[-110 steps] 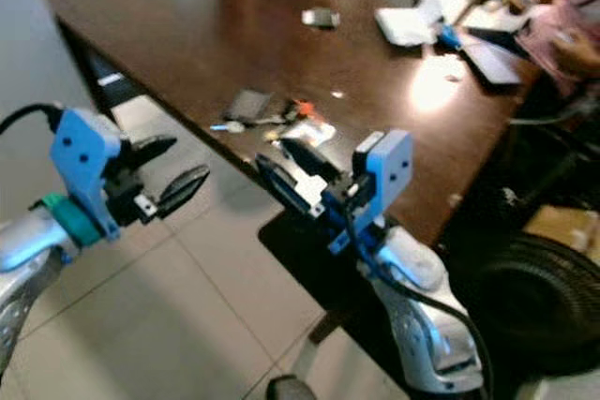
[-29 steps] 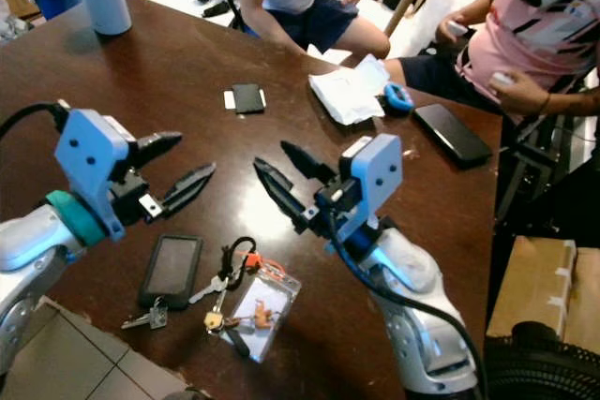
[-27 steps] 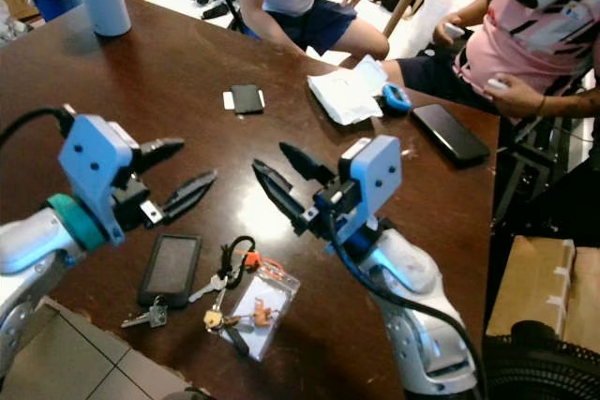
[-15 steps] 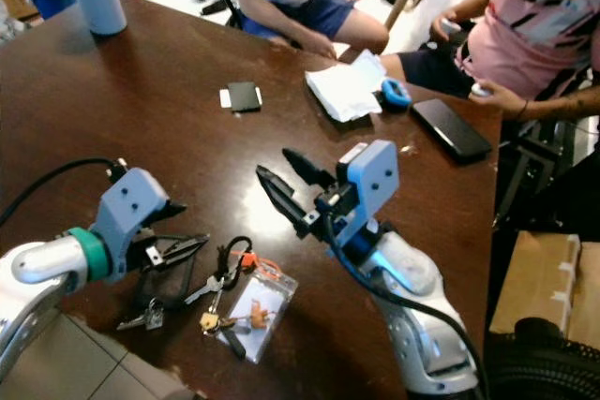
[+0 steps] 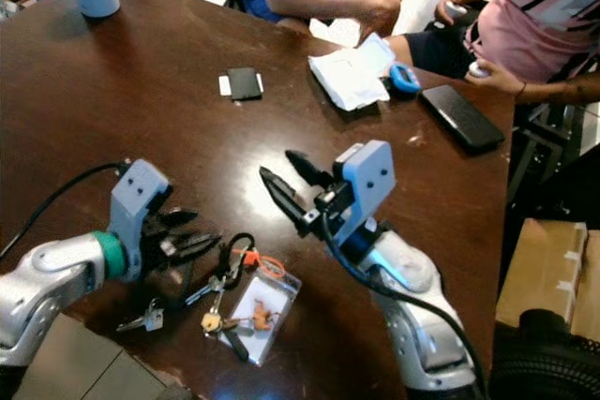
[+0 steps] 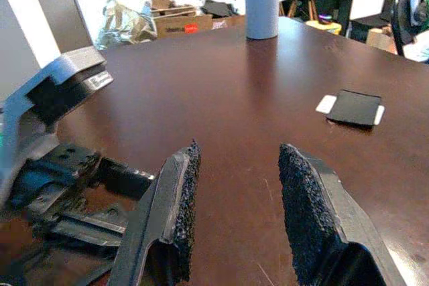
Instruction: Hang keys on a hook
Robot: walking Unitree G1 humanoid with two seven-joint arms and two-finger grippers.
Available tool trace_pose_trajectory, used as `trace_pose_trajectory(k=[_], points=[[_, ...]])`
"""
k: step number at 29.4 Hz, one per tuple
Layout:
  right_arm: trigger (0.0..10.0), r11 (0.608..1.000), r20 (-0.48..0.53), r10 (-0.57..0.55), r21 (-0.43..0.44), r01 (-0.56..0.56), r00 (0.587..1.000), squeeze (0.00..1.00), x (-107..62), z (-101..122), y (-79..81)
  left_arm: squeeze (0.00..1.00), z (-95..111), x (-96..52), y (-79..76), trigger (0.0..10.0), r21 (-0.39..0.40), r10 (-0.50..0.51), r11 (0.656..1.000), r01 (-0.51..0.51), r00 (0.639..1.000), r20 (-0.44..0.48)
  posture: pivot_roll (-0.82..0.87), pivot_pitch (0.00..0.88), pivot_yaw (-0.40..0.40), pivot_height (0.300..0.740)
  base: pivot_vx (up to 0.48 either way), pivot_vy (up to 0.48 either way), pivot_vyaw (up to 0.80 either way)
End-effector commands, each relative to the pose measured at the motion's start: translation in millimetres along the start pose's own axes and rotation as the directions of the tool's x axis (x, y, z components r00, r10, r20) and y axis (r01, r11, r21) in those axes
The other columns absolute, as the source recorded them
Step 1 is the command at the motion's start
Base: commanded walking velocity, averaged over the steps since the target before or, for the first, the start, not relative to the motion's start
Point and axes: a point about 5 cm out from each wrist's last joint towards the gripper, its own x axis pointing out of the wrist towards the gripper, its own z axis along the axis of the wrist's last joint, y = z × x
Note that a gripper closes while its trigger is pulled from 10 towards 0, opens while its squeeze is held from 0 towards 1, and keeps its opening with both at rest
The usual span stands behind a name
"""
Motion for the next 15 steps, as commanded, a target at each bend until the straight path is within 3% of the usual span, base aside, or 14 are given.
trace_pose_trajectory(k=[1,10,15], points=[[10.0,1.0,-0.021,-0.003,0.008,0.003,1.0,0.0,-2.3,-3.4,0.8,0.0,-4.1,3.1,0.0,10.0,-0.007,0.008,1.0,-0.008,1.0,-0.013,-0.02,0.208,0.045,0.74,0.0,0.0,0.0],[10.0,1.0,-0.038,0.0,0.013,0.0,0.999,0.0,-4.1,-6.3,3.3,0.0,-1.2,21.3,-4.4,10.0,0.024,0.019,1.0,-0.018,0.999,-0.047,-0.02,0.219,0.036,0.74,0.0,0.0,0.0],[10.0,1.0,-0.06,0.015,0.011,-0.015,0.998,0.0,-4.7,-10.5,7.5,0.0,-3.3,21.5,-3.0,10.0,-0.008,0.036,0.999,-0.037,0.997,-0.07,-0.02,0.221,0.031,0.74,0.0,0.0,0.0]])
